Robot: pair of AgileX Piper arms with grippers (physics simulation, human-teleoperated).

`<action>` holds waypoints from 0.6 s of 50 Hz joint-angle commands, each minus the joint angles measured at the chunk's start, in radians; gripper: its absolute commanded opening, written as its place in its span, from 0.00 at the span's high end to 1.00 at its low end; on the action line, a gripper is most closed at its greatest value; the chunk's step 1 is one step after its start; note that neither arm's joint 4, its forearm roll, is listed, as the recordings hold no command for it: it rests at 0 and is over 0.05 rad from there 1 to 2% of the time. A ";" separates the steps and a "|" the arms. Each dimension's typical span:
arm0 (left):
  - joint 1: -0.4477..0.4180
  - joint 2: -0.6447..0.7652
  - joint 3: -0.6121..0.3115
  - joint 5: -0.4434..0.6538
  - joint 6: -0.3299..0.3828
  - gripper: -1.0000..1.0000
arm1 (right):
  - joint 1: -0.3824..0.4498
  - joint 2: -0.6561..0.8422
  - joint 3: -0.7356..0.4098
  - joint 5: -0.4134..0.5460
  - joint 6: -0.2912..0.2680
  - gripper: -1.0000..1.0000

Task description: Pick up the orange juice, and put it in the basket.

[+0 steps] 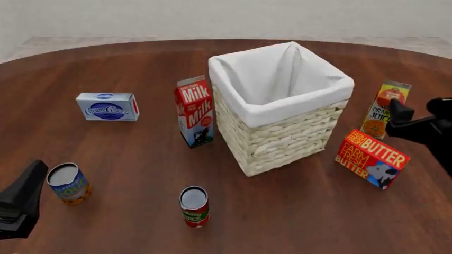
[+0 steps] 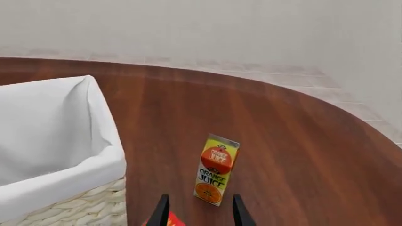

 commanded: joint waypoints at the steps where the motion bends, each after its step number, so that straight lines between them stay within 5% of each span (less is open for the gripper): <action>1: -0.004 -0.010 -0.002 0.011 -0.004 0.00 | -0.022 0.120 0.000 -0.094 0.000 0.00; 21: -0.010 -0.009 -0.014 0.019 -0.007 0.00 | -0.057 0.273 -0.054 -0.165 0.007 0.00; 30: -0.013 -0.005 -0.011 0.016 -0.005 0.00 | -0.064 0.296 -0.108 -0.116 0.026 0.00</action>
